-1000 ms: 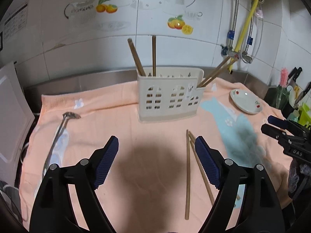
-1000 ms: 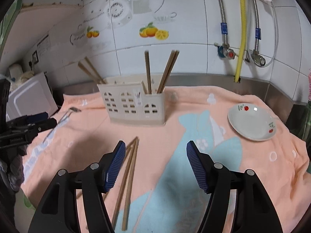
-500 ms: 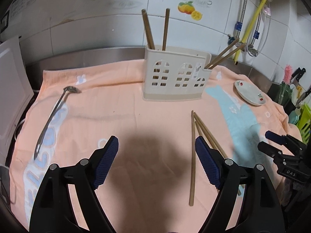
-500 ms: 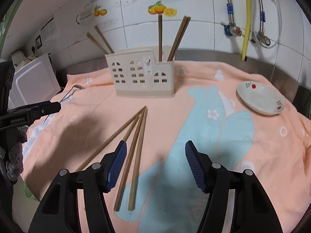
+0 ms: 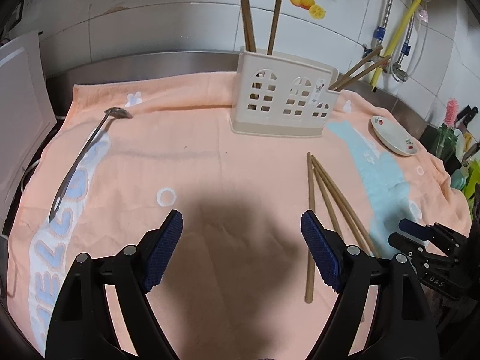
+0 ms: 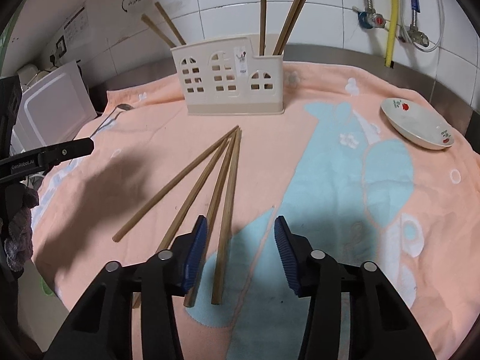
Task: Organize utensils
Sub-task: 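Move both tools back down toward the remaining chopsticks on the towel, then close the right tool on a chopstick while the left tool grasps another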
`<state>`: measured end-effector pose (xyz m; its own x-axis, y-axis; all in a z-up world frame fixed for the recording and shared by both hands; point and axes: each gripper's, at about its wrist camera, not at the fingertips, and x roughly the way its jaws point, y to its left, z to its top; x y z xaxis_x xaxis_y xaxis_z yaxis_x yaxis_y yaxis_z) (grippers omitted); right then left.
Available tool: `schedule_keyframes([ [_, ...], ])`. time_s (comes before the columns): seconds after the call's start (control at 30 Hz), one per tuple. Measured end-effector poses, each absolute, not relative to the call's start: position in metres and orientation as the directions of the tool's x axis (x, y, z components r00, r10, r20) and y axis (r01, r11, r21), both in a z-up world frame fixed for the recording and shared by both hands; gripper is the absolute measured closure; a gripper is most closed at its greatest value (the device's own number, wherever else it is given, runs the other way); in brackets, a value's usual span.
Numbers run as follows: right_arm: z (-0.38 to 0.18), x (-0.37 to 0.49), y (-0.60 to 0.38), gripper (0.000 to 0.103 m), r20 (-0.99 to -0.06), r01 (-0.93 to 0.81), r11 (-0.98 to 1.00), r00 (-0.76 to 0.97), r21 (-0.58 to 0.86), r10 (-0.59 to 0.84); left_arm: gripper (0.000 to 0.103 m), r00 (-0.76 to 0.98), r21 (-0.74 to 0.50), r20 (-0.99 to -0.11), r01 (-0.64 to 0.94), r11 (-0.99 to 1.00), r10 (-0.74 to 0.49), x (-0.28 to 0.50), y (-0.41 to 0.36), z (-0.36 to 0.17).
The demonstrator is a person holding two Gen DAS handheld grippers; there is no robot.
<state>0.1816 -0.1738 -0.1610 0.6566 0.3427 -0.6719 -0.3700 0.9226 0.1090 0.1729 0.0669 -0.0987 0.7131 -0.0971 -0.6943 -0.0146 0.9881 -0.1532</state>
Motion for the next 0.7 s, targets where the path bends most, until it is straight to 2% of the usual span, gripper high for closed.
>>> schedule_keyframes([
  [0.4, -0.175, 0.187, -0.157, 0.081, -0.702, -0.397, 0.912, 0.622, 0.1, 0.348, 0.023, 0.698, -0.164, -0.709, -0.021, 0.986, -0.104, 0.172, 0.068, -0.11],
  [0.7, -0.183, 0.193, -0.15, 0.087, -0.72, -0.397, 0.914, 0.611, 0.082, 0.33, 0.023, 0.693, -0.17, -0.713, -0.024, 0.985, -0.106, 0.17, 0.07, -0.115],
])
